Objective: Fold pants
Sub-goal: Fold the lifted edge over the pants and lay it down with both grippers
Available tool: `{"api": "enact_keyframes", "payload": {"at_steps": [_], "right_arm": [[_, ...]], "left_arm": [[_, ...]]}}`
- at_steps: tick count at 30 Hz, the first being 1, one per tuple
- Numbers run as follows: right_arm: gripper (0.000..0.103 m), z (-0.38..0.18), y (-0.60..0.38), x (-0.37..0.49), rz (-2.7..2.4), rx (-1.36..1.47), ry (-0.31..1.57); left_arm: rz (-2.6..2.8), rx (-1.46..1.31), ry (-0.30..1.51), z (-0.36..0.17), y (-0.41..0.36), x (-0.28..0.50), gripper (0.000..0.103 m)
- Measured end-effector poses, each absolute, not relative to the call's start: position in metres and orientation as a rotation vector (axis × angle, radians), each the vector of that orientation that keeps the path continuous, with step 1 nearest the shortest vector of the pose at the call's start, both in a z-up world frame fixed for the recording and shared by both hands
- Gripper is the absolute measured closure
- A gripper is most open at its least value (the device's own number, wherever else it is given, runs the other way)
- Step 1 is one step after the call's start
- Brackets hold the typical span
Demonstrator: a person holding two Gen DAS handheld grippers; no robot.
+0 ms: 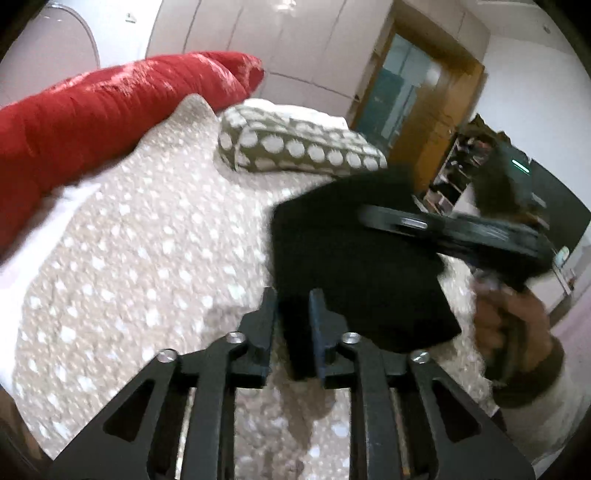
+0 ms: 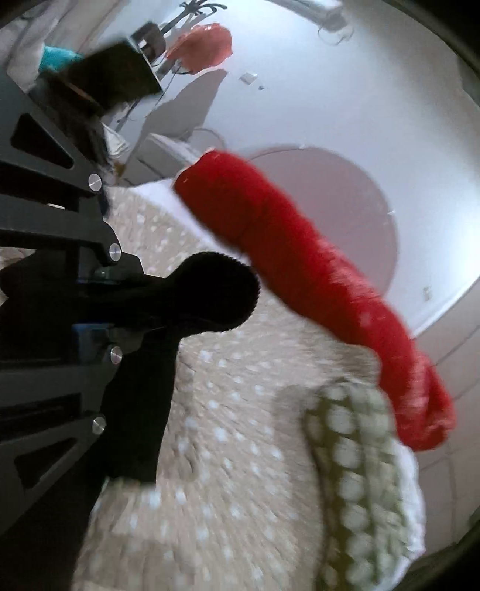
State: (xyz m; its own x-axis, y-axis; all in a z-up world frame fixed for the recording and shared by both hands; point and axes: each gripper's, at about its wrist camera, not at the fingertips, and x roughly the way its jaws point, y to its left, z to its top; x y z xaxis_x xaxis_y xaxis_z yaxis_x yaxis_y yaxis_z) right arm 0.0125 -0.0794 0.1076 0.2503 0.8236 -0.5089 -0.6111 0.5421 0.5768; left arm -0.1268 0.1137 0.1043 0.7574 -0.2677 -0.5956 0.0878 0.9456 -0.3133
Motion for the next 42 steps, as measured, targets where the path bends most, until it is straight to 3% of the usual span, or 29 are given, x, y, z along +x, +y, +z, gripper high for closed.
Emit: {"api": "enact_keyframes", "payload": {"at_steps": [3,10,11,12,13,16,19,25,29,35,42], "right_arm": [[0.091,0.127,-0.134,-0.007,0.918,0.326,0.821],[0.089,0.088,-0.217,-0.021,0.551,0.252,0.919],[0.086,0.077,-0.215,-0.018,0.499,0.182,0.939],[0.073,0.071,-0.212,-0.017,0.464,0.132,0.958],[0.065,0.071,-0.210,-0.017,0.434,0.104,0.966],[0.065,0.097,-0.231,-0.025,0.371,0.116,0.846],[0.065,0.120,-0.239,-0.033,0.416,0.162,0.749],[0.066,0.084,-0.188,-0.018,0.424,0.058,0.858],[0.066,0.058,-0.186,0.002,0.395,0.062,0.883],[0.066,0.060,-0.191,0.016,0.435,0.088,0.894],[0.066,0.096,-0.211,-0.034,0.462,0.118,0.845]], "left_arm": [[-0.205,-0.277,0.662,0.110,0.106,-0.116,0.058],[-0.259,-0.191,0.727,0.100,0.045,-0.082,0.056],[-0.261,-0.174,0.745,0.096,0.036,-0.076,0.056],[-0.258,-0.155,0.764,0.094,0.029,-0.070,0.056],[-0.255,-0.140,0.777,0.093,0.023,-0.066,0.056],[-0.243,-0.109,0.790,0.097,0.010,-0.061,0.056],[-0.219,-0.071,0.768,0.102,0.000,-0.053,0.050],[-0.161,-0.015,0.846,0.073,-0.019,-0.021,0.046],[-0.143,-0.033,0.844,0.064,-0.019,-0.011,0.037],[-0.147,-0.077,0.857,0.062,-0.015,-0.007,0.032],[-0.153,-0.075,0.854,0.071,-0.015,-0.023,0.033]]}}
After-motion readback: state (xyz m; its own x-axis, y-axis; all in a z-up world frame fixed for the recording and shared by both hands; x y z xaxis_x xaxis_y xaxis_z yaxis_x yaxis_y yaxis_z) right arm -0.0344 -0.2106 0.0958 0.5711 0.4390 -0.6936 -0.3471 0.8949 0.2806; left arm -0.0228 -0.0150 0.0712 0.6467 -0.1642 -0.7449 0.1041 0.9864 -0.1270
